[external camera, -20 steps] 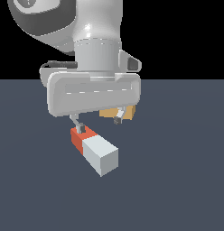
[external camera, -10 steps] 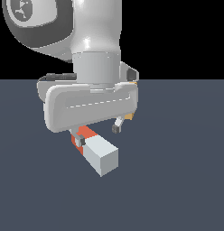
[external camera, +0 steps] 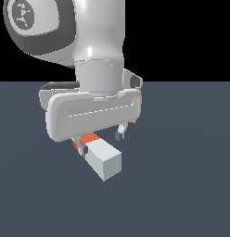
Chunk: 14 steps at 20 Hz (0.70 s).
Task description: Insert the peg into the horizontal hole in a box.
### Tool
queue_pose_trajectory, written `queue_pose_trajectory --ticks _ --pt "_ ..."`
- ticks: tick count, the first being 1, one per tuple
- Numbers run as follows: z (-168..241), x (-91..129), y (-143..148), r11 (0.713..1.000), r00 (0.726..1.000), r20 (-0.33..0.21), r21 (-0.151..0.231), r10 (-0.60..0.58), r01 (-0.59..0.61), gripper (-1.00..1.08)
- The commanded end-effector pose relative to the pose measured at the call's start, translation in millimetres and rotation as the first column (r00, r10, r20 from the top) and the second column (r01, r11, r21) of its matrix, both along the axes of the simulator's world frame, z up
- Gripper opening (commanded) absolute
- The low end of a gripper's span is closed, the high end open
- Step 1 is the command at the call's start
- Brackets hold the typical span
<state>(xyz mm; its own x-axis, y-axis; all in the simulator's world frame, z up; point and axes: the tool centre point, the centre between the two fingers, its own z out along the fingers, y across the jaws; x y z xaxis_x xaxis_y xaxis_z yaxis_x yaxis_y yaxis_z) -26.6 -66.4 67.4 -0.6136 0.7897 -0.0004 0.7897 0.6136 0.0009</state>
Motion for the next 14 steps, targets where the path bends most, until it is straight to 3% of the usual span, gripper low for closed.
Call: queue_pose_trajectory --ticks 1,12,13,14 --pt "-9 -1 0 1.0 1.0 -0.001 0.0 0.001 -0.001 1.0" --pt "-43 0 0 1.0 1.0 -0.001 0.0 0.004 -0.004 1.0" --pt "-43 0 0 1.0 1.0 -0.001 0.0 0.004 -0.004 -1.0" --pt "-43 0 0 1.0 1.0 -0.001 0.0 0.004 -0.004 -1.0"
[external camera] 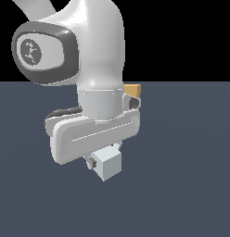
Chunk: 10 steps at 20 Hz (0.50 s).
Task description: Insert the peg into the horizontal hole in a box.
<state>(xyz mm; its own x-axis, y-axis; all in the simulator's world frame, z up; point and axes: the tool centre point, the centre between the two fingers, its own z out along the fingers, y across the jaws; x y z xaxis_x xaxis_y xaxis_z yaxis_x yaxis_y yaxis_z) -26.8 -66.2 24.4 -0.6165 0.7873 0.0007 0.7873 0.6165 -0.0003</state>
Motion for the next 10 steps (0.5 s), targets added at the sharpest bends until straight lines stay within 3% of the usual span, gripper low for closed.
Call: queue_pose_trajectory --ticks 1,10 --pt "-0.5 0.3 -0.4 1.0 1.0 0.001 0.0 0.0 0.0 -1.0" --pt "0.0 0.3 0.7 1.0 1.0 0.001 0.0 0.0 0.0 -1.0"
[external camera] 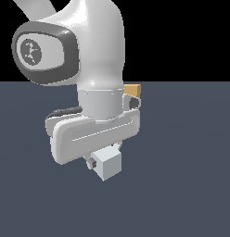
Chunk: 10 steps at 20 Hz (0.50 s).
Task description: Insert the peg into the horizontal hole in a box.
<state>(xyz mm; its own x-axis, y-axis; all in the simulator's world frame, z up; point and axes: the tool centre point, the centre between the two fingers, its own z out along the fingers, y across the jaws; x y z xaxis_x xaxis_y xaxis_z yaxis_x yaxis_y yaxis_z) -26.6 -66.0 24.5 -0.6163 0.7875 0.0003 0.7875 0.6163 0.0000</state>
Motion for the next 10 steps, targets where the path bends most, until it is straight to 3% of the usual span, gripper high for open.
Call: queue_pose_trajectory --ticks 1,10 --pt "0 0 1 1.0 1.0 0.0 0.0 -0.002 0.002 -1.0" --pt "6 -8 12 0.998 0.998 0.0 0.0 -0.07 0.07 -1.0"
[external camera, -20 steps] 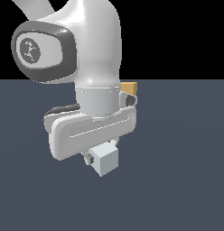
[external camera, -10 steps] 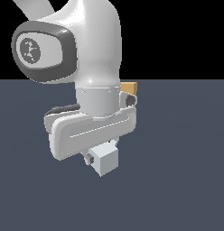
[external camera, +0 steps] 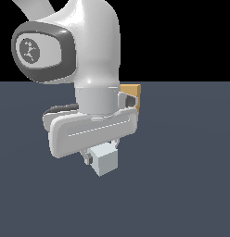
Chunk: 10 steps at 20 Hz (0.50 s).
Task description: Insert the peg into the horizontal hole in a box.
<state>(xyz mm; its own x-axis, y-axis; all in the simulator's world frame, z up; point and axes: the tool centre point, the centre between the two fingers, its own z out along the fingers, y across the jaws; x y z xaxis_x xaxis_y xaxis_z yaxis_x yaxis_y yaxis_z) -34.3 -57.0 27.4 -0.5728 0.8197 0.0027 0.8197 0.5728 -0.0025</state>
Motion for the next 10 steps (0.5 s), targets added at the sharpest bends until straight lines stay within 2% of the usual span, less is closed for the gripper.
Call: queue_pose_trajectory --ticks 1,10 --pt "4 -2 5 1.0 1.0 0.004 0.0 -0.029 0.029 -1.0" --pt "19 -17 36 0.982 0.981 0.004 0.0 -0.191 0.191 -1.0"
